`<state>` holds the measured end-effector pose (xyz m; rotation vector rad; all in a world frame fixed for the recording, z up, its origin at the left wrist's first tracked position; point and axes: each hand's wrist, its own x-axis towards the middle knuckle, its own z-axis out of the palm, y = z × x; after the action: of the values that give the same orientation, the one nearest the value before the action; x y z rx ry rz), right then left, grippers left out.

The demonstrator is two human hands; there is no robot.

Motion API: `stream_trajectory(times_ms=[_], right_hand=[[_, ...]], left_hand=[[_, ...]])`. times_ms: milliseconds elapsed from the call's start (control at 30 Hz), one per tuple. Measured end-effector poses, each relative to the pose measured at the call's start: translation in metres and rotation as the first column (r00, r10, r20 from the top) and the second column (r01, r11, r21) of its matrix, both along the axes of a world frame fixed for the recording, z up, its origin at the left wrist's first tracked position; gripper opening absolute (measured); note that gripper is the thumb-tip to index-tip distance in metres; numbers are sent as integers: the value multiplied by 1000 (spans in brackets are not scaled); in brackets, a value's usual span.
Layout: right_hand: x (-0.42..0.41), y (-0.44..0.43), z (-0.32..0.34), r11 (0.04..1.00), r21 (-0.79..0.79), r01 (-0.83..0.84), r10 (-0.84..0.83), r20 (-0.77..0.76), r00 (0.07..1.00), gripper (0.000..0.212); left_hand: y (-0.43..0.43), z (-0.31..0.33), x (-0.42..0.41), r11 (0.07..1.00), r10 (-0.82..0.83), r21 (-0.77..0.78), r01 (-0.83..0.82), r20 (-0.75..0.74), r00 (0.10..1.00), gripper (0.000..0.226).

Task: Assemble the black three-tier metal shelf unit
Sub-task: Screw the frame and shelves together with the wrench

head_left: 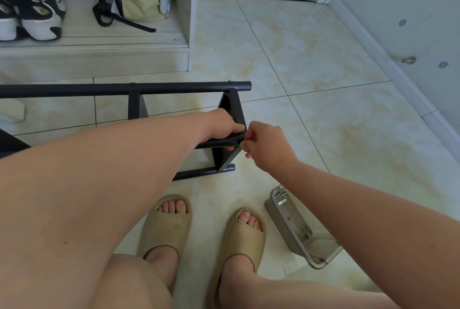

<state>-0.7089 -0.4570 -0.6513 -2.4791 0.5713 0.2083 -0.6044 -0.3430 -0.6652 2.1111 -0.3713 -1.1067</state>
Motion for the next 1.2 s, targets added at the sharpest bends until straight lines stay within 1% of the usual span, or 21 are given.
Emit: stream_trajectory(times_ms=[100,200,233,300,333,367,400,433,467,500,600,667,733,833,933,1000,1067,1133,1200], right_hand=[[1,-1,1,994,81,69,-70,12,997,7],[-1,-2,-2,976,168,139,-146,27,989,10],[-1,-1,-3,961,213,178,-189,30,982,12],[-1,1,-5,899,340,275,-297,13,955,16],[0,3,-6,872,380,309,-334,-2,943,16],[0,5,-6,878,367,307,-329,-3,944,16],[0,5,-8,926,281,252,-268,20,963,15],[-1,4,-10,973,166,162,-172,47,984,13],[-2,3,-10,995,61,78,-81,60,995,10],[-4,2,-10,1000,-8,9,-8,59,998,7],[-6,-4,-12,982,-125,-139,146,43,988,4],[-5,-4,-12,970,-177,-164,170,20,985,11],[-2,-3,-10,987,-135,-90,96,39,995,18],[-2,-6,-10,991,74,109,-111,25,994,17],[-6,-10,-8,920,291,262,-270,-12,963,30],[-7,-10,-8,877,370,306,-322,-21,947,31],[-6,-9,-9,882,361,303,-320,-15,947,31],[-7,-8,-11,920,292,262,-275,4,961,29],[-8,-8,-11,949,231,214,-222,5,975,29]], left_hand=[[1,2,-1,1000,8,5,-8,10,1000,28],[1,2,0,1000,11,27,-11,10,1000,31],[0,1,0,1000,14,24,-14,8,1000,31],[-1,-1,-1,1000,28,4,-28,2,1000,30],[-1,-1,-1,999,34,-5,-34,2,999,29],[-2,-1,-1,999,38,-11,-38,1,999,29],[-1,-1,-1,999,41,-16,-41,-3,999,29],[-1,-1,-1,999,41,-18,-41,-7,999,29],[-1,0,-1,999,36,-16,-37,-11,999,29],[0,0,-2,999,30,-13,-31,-11,999,28],[1,0,-1,1000,20,-3,-20,-7,1000,30],[2,0,-1,1000,23,-7,-23,-23,999,29],[2,-1,0,1000,23,-12,-24,-31,999,29],[1,0,0,1000,27,-13,-27,-24,999,31],[1,1,-1,1000,16,4,-16,-12,1000,33],[1,2,-1,1000,14,10,-14,-11,1000,34],[2,3,-2,1000,16,4,-16,-15,1000,33],[1,5,-5,1000,13,-8,-13,-2,1000,29],[-1,8,-9,1000,9,-9,-9,47,999,28]])
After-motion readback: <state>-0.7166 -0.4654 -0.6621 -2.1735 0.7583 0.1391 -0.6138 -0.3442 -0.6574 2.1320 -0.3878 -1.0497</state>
